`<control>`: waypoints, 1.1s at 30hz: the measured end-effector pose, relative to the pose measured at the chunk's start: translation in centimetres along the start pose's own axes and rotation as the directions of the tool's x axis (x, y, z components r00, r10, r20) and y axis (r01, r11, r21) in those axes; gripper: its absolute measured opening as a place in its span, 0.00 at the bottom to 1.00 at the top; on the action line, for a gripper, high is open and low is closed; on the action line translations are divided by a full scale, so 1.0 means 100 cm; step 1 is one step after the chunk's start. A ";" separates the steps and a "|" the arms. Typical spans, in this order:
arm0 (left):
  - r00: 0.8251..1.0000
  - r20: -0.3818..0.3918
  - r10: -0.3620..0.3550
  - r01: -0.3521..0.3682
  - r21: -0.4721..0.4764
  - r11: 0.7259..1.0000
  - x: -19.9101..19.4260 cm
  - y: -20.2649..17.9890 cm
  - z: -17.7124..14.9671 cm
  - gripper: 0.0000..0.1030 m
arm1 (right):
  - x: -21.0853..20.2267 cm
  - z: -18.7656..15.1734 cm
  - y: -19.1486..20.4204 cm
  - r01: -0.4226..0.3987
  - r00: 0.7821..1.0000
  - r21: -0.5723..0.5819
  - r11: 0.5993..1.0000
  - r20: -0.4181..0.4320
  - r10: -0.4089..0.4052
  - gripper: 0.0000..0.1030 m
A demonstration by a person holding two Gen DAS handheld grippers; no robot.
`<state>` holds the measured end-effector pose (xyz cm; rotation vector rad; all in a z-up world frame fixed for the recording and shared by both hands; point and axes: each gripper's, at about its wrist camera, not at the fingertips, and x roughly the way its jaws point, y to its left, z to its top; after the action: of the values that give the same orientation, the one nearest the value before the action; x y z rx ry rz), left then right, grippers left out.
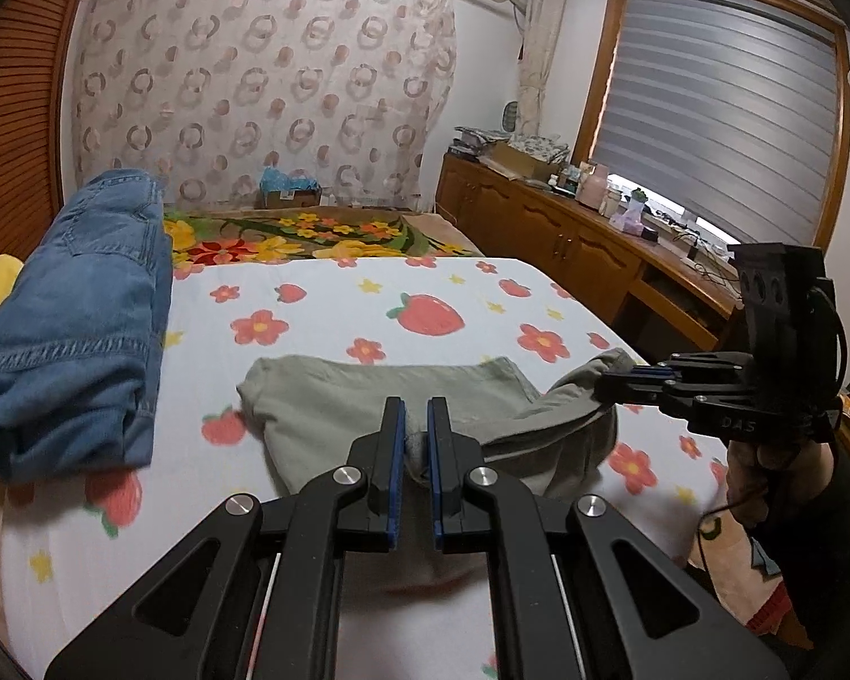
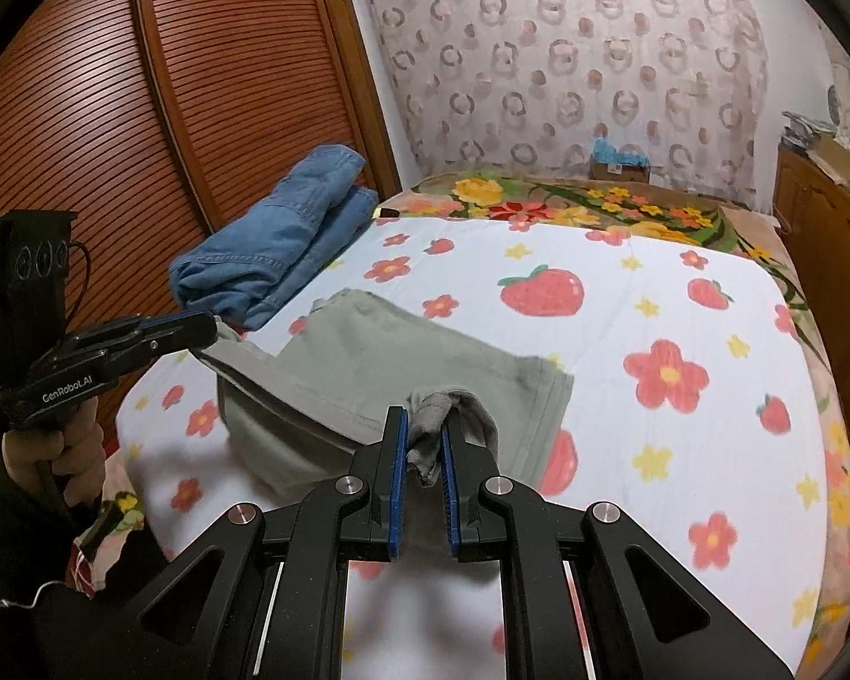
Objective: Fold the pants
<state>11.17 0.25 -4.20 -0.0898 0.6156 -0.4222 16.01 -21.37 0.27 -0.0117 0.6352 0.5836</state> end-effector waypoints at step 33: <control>0.987 -0.138 0.084 -0.086 -0.004 0.996 0.080 0.047 0.013 0.08 | 0.091 0.031 -0.031 0.006 0.994 0.010 1.000 -0.110 -0.005 0.11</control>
<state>19.46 1.17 -8.41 -0.0440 0.7552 -0.3444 25.28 -18.76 -2.88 -0.0362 0.7452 0.5776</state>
